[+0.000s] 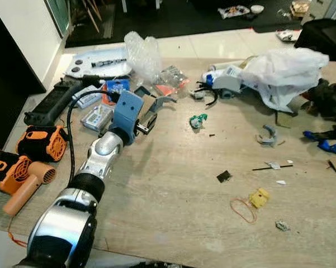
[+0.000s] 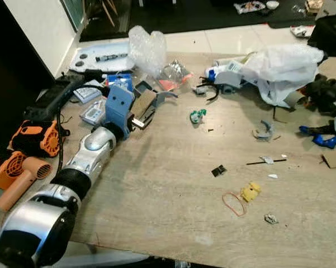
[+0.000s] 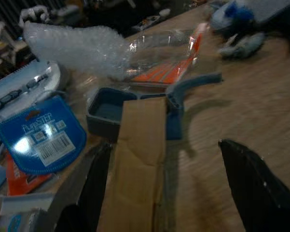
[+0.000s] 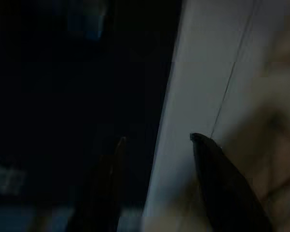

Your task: Picking trash to rubbish bin

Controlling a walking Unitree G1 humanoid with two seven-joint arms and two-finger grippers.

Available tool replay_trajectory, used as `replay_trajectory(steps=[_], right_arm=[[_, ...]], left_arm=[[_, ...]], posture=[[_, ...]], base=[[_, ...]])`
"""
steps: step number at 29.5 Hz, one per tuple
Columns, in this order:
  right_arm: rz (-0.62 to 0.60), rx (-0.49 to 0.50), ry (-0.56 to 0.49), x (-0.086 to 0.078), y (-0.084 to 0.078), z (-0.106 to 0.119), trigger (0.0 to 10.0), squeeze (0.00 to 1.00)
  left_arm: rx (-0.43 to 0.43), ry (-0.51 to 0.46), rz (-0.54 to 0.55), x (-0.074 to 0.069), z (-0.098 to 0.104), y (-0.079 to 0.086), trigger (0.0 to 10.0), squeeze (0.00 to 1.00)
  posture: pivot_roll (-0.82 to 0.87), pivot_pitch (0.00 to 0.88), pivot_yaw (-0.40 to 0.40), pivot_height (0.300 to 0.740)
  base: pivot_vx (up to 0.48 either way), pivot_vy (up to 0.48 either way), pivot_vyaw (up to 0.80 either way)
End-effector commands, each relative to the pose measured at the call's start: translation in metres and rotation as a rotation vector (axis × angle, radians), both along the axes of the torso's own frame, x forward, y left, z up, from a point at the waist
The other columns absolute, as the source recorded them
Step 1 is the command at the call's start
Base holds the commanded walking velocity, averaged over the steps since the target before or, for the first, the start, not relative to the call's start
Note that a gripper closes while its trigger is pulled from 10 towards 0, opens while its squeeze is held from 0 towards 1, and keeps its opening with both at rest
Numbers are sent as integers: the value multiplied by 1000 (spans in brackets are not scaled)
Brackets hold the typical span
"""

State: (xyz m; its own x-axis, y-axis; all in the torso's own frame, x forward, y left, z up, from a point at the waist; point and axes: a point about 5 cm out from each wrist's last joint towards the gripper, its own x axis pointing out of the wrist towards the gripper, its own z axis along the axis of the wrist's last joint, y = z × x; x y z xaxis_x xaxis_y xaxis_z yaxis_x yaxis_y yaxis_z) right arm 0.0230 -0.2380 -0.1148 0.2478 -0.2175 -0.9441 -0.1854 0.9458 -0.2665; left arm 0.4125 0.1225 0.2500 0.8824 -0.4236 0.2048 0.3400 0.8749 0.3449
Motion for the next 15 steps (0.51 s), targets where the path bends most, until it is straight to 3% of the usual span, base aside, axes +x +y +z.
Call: replay_trajectory(steps=[1,15], right_arm=[[27,48,78,-28,16,-4,10000,0],[45,39,50,-38,13,-2,10000,0]], left_arm=[[37,13,45,2,-2,8,10000,0],[94,34,171,8,2,25,10000,0]], posture=[[-463,502,135,740],[-525,541,114,740]], base=[[0,0,0],[0,0,0]])
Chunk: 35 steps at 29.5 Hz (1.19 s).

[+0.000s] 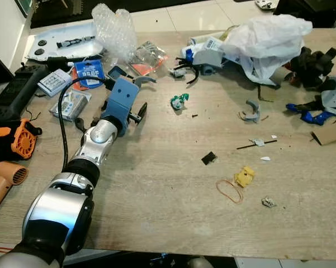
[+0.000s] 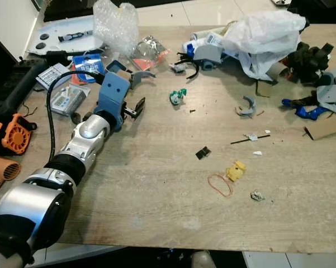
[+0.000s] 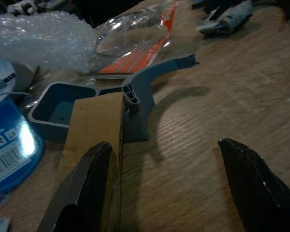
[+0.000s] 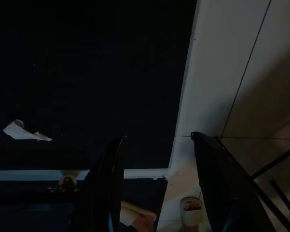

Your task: Picking trash to rubbish bin

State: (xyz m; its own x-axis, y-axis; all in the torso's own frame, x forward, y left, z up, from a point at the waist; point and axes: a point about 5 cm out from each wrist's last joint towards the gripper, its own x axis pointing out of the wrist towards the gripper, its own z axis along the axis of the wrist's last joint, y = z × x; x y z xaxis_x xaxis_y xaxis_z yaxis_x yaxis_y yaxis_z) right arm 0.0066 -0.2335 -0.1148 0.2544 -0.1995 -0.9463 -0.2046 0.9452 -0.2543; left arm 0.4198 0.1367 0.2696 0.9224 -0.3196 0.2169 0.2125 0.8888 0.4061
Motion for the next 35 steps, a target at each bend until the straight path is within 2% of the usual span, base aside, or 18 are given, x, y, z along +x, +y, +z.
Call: replay_trajectory(steps=[1,5,11,16,19,22,24,26,27,28,29,31,35], right_arm=[[24,24,51,-22,8,-1,10000,0],[24,17,45,-23,5,0,10000,0],[27,15,45,-24,3,0,10000,0],[31,18,46,-25,4,0,10000,0],[33,18,46,-25,4,0,10000,0],[37,18,47,-25,3,0,10000,0],[40,14,47,-25,1,1,10000,0],[41,12,46,-25,0,1,10000,0],[42,9,44,-24,-1,2,10000,0],[43,6,43,-24,-3,2,10000,0],[43,6,43,-24,-3,2,10000,0],[43,1,41,-23,-5,3,10000,0],[38,-5,41,-22,-7,3,10000,0]], left_arm=[[31,67,55,0,-17,12,10000,0],[9,-32,76,1,5,15,10000,0],[0,-87,149,1,21,29,10000,0],[-35,-81,226,0,22,52,10000,0],[-35,-74,252,-1,21,59,10000,0],[-31,-36,284,-1,14,68,10000,0],[-19,38,325,-2,-1,77,10000,0],[-31,64,326,-2,-7,79,10000,0],[-60,115,300,-3,-15,78,3961,0],[-78,163,276,-3,-24,76,0,0],[-78,163,276,-3,-24,76,0,0],[-108,223,241,-4,-35,73,0,0],[-107,260,223,-4,-41,70,0,0]], posture=[[-525,541,114,740],[-532,543,109,740],[-528,548,108,740],[-528,549,106,740],[-526,549,104,740],[-526,550,102,740],[-535,552,96,740],[-536,553,95,740],[-544,553,92,740],[-548,552,91,740],[-548,552,91,740],[-555,547,90,740],[-548,532,95,740]], base=[[0,0,0],[0,0,0],[0,0,0],[0,0,0],[0,0,0],[0,0,0],[0,0,0],[0,0,0],[0,0,0],[0,0,0],[0,0,0],[0,0,0],[0,0,0]])
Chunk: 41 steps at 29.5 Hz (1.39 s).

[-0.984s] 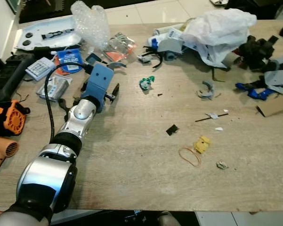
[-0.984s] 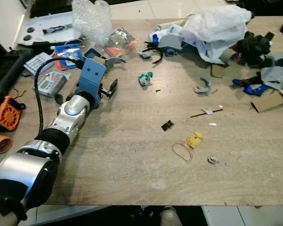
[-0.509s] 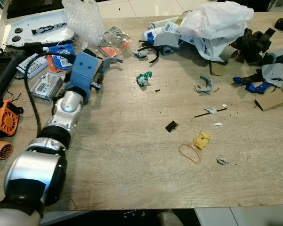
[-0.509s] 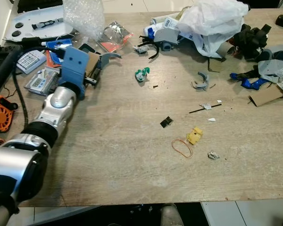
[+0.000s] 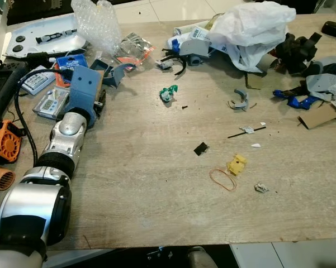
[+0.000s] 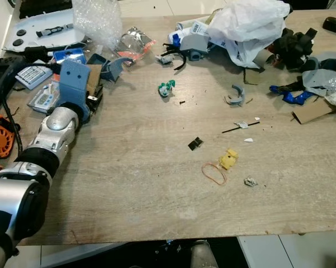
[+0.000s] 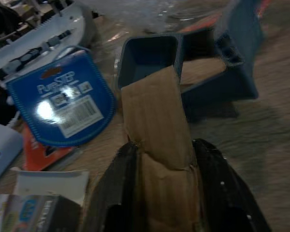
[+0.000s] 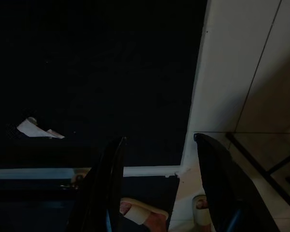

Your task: Picking trash to rubbish bin

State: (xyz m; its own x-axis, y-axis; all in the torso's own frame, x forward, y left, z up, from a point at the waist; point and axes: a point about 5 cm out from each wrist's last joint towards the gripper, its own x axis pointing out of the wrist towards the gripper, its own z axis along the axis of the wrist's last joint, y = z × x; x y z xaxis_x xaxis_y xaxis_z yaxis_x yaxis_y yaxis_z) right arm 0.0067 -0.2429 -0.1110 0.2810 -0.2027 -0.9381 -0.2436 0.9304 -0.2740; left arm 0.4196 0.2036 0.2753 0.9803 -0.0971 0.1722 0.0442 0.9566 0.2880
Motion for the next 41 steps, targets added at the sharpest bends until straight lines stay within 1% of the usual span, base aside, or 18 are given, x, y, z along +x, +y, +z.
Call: replay_trajectory(steps=[1,8,12,13,14,15,16,21,22,23,25,29,30,33,35,37,38,41], right_arm=[[-9,10,60,-21,3,-1,10000,0],[0,15,48,-5,7,-3,10000,0],[7,20,27,10,10,-4,10000,0],[10,22,20,17,11,-4,10000,0],[16,24,8,28,13,-4,10000,0],[16,24,8,28,13,-4,10000,0],[20,26,1,36,14,-4,10000,0],[24,27,-2,42,14,-4,10000,0],[34,28,1,51,15,-4,10000,0],[34,28,1,51,15,-4,10000,0],[41,29,4,56,16,-3,10000,0],[60,30,8,65,17,-2,10000,0],[60,30,8,65,17,-2,10000,0],[62,-14,52,66,10,-2,10000,0],[46,-39,76,64,6,-1,10000,0],[-69,-74,128,55,-6,0,10000,0],[-69,-74,128,55,-6,0,10000,0],[-299,-68,172,39,-18,2,10000,0]], left_arm=[[-11,192,0,-4,-48,2,0,0],[-23,202,-13,-4,-49,1,0,0],[-112,169,-60,-3,-42,-1,0,0],[-159,149,-90,-3,-37,-2,0,0],[-281,89,-178,-2,-23,-5,0,0],[-281,89,-178,-2,-23,-5,0,0],[-389,37,-275,-3,-10,-7,0,0],[-449,9,-356,-4,-3,-9,0,0],[-541,-33,-544,-8,8,-14,0,0],[-541,-33,-544,-8,8,-14,0,0],[-592,-69,-676,-12,15,-17,0,0],[-589,-57,-1009,-27,8,-26,0,0],[-589,-57,-1009,-27,8,-26,0,0],[-505,9,-1224,-44,-15,-36,0,0],[-496,31,-1251,-47,-22,-37,0,0],[-505,54,-1274,-52,-30,-35,0,0],[-505,54,-1274,-52,-30,-35,0,0],[-517,58,-1288,-59,-34,-30,0,0]], posture=[[-543,528,98,740],[-507,484,117,740],[-482,443,127,740],[-473,430,130,740],[-451,399,135,740],[-451,399,135,740],[-433,376,137,740],[-420,356,138,740],[-378,308,136,740],[-378,308,136,740],[-373,302,136,740],[-329,260,128,740],[-329,260,128,740],[-302,244,118,740],[-296,244,115,740],[-289,247,111,740],[-289,247,111,740],[-276,258,104,740]], base=[[0,0,0],[0,0,0],[0,0,0],[0,0,0],[0,0,0],[0,0,0],[0,0,0],[0,0,0],[0,0,0],[0,0,0],[0,0,0],[0,0,0],[0,0,0],[0,0,0],[0,0,0],[0,0,0],[0,0,0],[0,0,0]])
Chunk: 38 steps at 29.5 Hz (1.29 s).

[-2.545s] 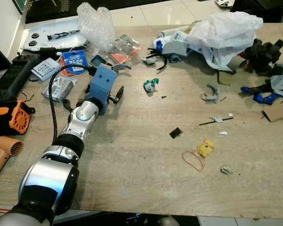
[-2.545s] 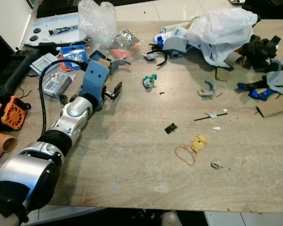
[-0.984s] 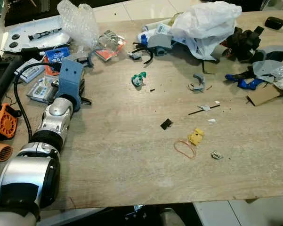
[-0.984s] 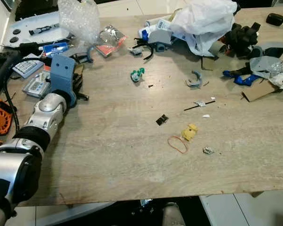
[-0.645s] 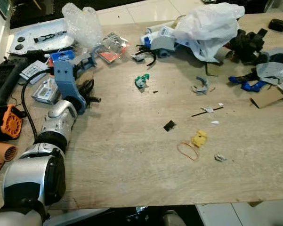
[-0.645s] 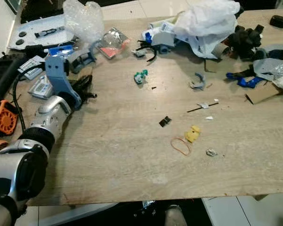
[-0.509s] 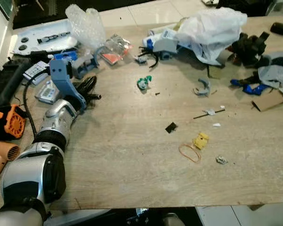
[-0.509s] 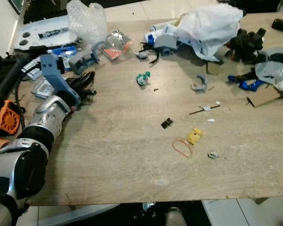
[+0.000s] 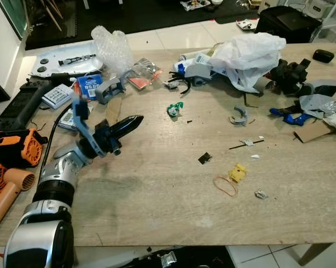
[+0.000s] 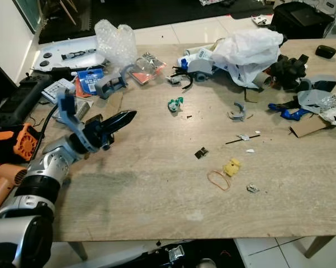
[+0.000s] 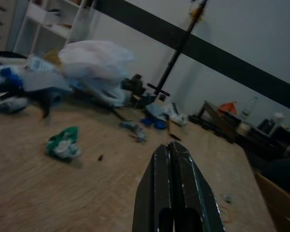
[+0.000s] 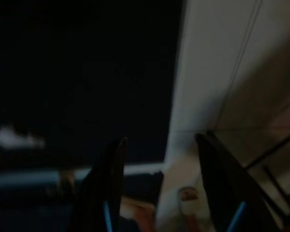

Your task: Picking trash to rubbish bin

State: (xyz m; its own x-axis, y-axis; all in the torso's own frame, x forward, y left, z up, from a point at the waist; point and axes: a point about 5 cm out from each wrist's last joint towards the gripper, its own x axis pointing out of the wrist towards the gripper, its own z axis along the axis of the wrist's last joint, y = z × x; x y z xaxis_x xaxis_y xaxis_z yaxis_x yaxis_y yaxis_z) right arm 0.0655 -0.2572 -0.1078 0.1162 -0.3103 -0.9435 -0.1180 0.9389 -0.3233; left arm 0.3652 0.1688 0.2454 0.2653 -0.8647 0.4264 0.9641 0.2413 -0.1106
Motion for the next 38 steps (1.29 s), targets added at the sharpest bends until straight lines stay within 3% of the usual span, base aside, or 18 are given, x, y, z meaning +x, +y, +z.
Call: replay_trajectory(steps=[1,4,8,11,12,13,15,16,17,18,22,26,32,33,34,35,36,38], right_arm=[[-127,5,40,-20,-4,-1,10000,0],[-375,-10,75,-44,-21,3,10000,0],[-490,-53,107,-64,-37,9,10000,0],[-576,-148,-25,-63,-62,19,10000,0],[-584,-169,-103,-54,-69,22,10000,0],[-585,-179,-185,-42,-74,25,10000,0],[-589,-159,-247,-32,-74,26,10000,0],[-586,-107,-315,-18,-70,25,10000,0],[-557,-5,-423,9,-57,24,10000,0],[-543,23,-442,16,-51,23,10000,0],[-459,104,-441,36,-29,18,10000,0],[-350,146,-417,46,-9,14,10000,0],[-252,179,-381,52,7,11,10000,0],[-210,196,-358,53,13,9,10000,0],[-210,196,-358,53,13,9,10000,0],[-190,201,-347,52,15,9,10000,0],[-178,203,-340,52,16,8,10000,0],[-179,202,-334,50,17,7,10000,0]], left_arm=[[-3,4,-12,-5,-4,4,0,0],[-1,6,-23,-12,-3,10,0,0],[9,9,-39,-20,-4,10,0,0],[10,23,3,-21,-7,11,0,0],[6,33,32,-20,-8,12,4510,0],[0,46,66,-18,-10,14,10000,0],[-15,58,94,-18,-11,15,10000,0],[-40,73,128,-17,-13,17,10000,0],[-103,116,190,-17,-19,23,10000,0],[-125,130,213,-18,-22,25,10000,0],[-287,200,261,-26,-32,30,10000,0],[-358,233,264,-41,-42,24,10000,0],[-303,277,324,-50,-62,15,10000,0],[-239,277,431,-45,-64,14,10000,0],[-239,277,431,-45,-64,14,10000,0],[-231,280,494,-39,-62,17,10000,208],[-223,279,550,-35,-59,18,10000,1000],[-195,262,611,-27,-50,14,10000,1000]], posture=[[-276,258,104,740],[-278,266,104,740],[-281,274,106,740],[-282,275,108,740],[-283,273,111,740],[-283,270,113,740],[-283,270,113,740],[-283,265,115,740],[-281,260,115,740],[-277,251,115,740],[-253,223,109,740],[-220,192,95,740],[-174,164,71,740],[-147,168,62,740],[-147,168,62,740],[-147,168,62,740],[-147,168,62,740],[-150,184,78,740]], base=[[0,0,0],[0,0,0],[0,0,0],[0,0,0],[0,0,0],[0,0,0],[0,0,0],[0,0,0],[0,0,0],[0,0,0],[0,0,0],[0,0,0],[0,0,0],[0,0,0],[0,0,0],[0,0,0],[0,0,0],[0,0,0]])
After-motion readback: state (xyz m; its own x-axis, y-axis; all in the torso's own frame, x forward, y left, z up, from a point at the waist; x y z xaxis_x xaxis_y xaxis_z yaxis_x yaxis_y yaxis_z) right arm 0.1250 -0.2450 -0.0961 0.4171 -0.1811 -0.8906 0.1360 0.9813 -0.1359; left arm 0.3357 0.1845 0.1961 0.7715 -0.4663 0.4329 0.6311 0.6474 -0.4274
